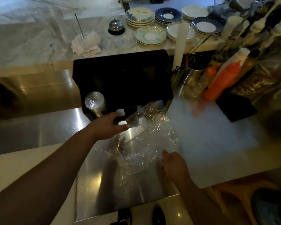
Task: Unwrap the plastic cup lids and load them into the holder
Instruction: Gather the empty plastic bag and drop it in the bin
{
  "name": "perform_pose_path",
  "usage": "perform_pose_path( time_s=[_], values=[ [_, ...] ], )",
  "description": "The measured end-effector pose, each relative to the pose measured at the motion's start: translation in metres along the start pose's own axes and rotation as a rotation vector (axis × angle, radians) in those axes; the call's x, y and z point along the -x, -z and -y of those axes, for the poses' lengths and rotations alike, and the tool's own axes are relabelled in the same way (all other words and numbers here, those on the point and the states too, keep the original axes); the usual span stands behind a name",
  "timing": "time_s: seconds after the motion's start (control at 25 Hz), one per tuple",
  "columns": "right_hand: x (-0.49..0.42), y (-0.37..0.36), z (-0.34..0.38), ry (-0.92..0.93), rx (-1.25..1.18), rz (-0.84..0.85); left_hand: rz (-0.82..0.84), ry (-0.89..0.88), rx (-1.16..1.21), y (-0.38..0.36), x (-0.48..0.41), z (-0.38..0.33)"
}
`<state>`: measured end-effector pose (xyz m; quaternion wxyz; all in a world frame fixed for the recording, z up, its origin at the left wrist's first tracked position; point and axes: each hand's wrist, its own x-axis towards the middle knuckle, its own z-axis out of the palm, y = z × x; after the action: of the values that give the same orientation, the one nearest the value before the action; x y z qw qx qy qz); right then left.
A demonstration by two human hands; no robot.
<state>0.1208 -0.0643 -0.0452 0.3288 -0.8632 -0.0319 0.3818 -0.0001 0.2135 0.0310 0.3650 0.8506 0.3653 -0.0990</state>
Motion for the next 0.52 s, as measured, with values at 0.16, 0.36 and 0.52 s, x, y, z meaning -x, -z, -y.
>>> perform_pose_path(
  time_s=[0.16,0.36,0.52],
  values=[
    [0.004,-0.019,-0.003,-0.385,-0.619,0.359,0.124,0.060,0.010,-0.005,-0.020,-0.006],
    [0.004,-0.042,0.008,-0.446,-0.941,0.273,0.179,0.104,0.367,-0.019,-0.017,0.004],
    [0.009,-0.028,0.020,-0.275,-0.851,0.231,0.161,0.110,0.679,-0.014,-0.001,0.008]
  ],
)
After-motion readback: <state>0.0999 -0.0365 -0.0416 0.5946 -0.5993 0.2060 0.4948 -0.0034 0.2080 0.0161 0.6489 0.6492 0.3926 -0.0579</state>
